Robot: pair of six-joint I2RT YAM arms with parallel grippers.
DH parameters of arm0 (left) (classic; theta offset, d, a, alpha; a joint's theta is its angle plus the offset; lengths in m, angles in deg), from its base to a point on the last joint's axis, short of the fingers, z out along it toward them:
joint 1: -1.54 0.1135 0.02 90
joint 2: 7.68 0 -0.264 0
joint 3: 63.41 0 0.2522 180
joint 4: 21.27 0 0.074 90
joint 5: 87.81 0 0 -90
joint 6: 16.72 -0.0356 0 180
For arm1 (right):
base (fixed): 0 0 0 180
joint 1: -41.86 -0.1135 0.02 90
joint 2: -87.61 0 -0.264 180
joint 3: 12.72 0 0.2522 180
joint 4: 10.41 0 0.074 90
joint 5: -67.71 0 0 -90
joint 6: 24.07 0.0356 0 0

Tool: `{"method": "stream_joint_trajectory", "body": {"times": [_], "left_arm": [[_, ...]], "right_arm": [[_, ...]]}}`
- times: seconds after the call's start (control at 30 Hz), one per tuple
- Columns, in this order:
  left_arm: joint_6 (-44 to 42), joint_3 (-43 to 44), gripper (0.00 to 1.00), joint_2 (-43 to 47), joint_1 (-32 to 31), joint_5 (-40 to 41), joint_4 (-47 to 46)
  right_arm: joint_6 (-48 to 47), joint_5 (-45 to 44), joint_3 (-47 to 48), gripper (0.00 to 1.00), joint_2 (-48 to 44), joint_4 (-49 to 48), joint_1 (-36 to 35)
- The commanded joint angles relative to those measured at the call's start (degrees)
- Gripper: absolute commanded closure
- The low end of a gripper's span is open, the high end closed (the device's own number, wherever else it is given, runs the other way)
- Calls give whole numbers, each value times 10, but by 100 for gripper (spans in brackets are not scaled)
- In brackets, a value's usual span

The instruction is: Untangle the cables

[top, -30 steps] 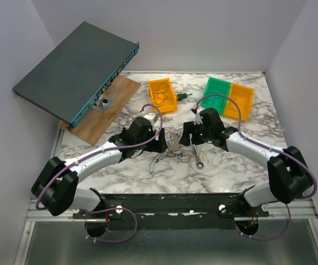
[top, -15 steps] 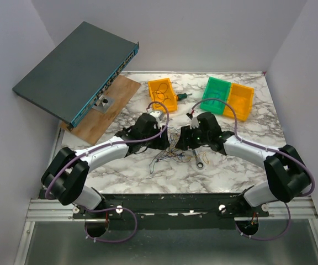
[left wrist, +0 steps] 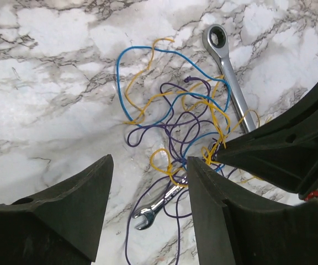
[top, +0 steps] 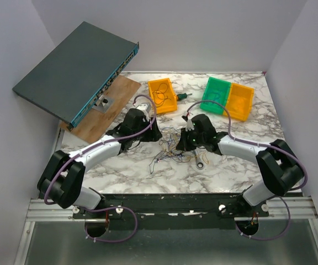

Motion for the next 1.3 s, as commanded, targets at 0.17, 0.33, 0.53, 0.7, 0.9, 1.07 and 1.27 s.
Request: {"method": "stream_joint_trajectory", "body": {"times": [0.17, 0.33, 0.53, 0.7, 0.9, 1.07, 1.27], "left_arm": [[-27, -7, 42, 21, 15, -65, -45], [-28, -26, 41, 27, 12, -133, -97], [-25, -75, 40, 63, 9, -165, -171], [-26, -111, 37, 106, 0, -187, -233], [-31, -98, 35, 111, -16, -177, -238], [-21, -77, 35, 108, -23, -179, -238], [17, -40, 38, 106, -30, -43, -153]], "right_arm": [[2, 18, 31, 99, -84, 56, -9], [4, 16, 65, 99, -159, 117, -9], [14, -5, 107, 99, -217, 144, -9], [13, -9, 137, 99, -212, 151, -8], [19, 7, 147, 99, -205, 142, -9], [23, 11, 145, 99, -201, 135, -9], [24, 17, 145, 99, -197, 130, -9]]}}
